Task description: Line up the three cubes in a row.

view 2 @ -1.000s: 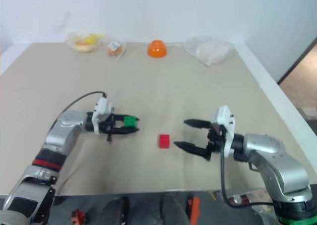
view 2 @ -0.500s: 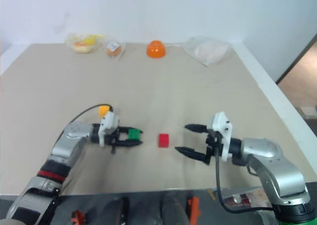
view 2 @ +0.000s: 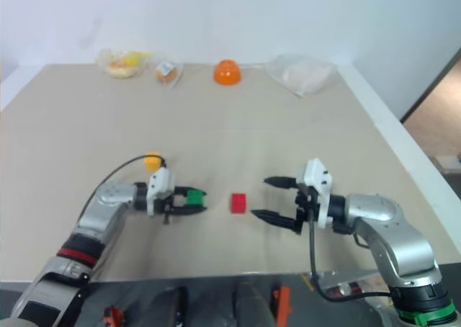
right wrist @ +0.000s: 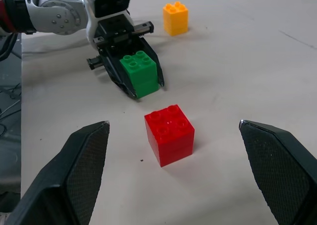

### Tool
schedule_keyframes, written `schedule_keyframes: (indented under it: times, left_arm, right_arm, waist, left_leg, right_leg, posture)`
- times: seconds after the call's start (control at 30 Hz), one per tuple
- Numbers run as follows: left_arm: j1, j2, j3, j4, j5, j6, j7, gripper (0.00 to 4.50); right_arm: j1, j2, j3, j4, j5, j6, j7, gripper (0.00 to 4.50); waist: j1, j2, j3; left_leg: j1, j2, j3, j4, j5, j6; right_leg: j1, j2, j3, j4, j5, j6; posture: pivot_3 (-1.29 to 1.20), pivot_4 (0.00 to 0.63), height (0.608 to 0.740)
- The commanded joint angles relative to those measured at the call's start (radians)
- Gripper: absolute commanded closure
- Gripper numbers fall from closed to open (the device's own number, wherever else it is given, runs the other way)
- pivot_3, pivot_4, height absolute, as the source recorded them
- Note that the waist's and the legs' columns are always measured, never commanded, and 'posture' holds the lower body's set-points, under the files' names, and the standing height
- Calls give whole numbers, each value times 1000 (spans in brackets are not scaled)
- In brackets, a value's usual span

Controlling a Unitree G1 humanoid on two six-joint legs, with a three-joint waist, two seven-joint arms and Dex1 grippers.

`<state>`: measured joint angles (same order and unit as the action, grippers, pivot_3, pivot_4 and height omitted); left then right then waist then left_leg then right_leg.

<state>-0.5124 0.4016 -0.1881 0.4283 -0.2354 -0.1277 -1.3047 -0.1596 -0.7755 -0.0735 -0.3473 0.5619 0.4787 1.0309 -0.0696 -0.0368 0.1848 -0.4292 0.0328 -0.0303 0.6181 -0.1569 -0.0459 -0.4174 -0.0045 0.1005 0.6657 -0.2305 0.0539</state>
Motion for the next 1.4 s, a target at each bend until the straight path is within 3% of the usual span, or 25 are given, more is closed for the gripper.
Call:
schedule_keyframes:
  times: [0.03,0.07,0.27,0.63,0.87,1.07,1.2,1.4]
  left_arm:
    - [-33,-9,4,47,8,-36,-12,2635]
    - [-43,-19,11,62,0,-33,-5,2082]
    - [-47,-33,43,36,-45,-8,-13,142]
    - [92,115,166,-158,-132,73,14,142]
    - [169,133,280,-395,-252,211,141,142]
    - [234,138,482,-521,-434,477,411,142]
    - [305,65,608,-569,-432,467,639,142]
    - [358,-10,575,-601,-348,456,802,142]
  right_arm:
    - [-9,-6,-11,-8,6,-10,11,142]
    - [-9,-6,-12,-9,6,-9,12,142]
    - [-13,-10,-16,-7,7,-5,15,142]
    - [-33,-7,-27,-10,28,8,19,142]
    - [-39,-10,-22,-10,35,9,23,142]
    - [-107,27,-10,36,0,-28,-16,142]
    - [-201,80,-16,87,-2,-36,-59,142]
    - [-239,96,2,98,9,-27,-30,142]
  waist:
    - [0,0,0]
    - [0,0,0]
    - [1,0,0]
    - [-4,0,0]
    - [-1,0,0]
    - [-8,0,0]
    - [-9,0,0]
    - [12,0,0]
  left_leg:
    - [0,0,0,0,0,0]
    - [0,0,0,0,0,0]
    - [0,0,0,0,0,1]
    - [-1,1,0,-1,0,1]
    - [-1,0,0,0,0,1]
    - [0,2,1,0,0,1]
    - [1,3,1,0,0,1]
    - [-1,1,0,0,0,1]
  right_leg:
    - [0,0,0,0,0,0]
    - [0,0,0,0,0,0]
    - [0,0,0,0,0,0]
    - [-1,1,0,0,0,0]
    - [0,-1,0,0,0,0]
    - [-1,0,-1,0,0,0]
    - [-1,1,-1,0,0,-1]
    - [0,0,-1,-1,0,0]
  posture:
    - [0,150,740]
    - [0,150,740]
    - [0,150,740]
    - [0,150,740]
    - [0,150,740]
    - [0,150,740]
    - [0,150,740]
    - [0,150,740]
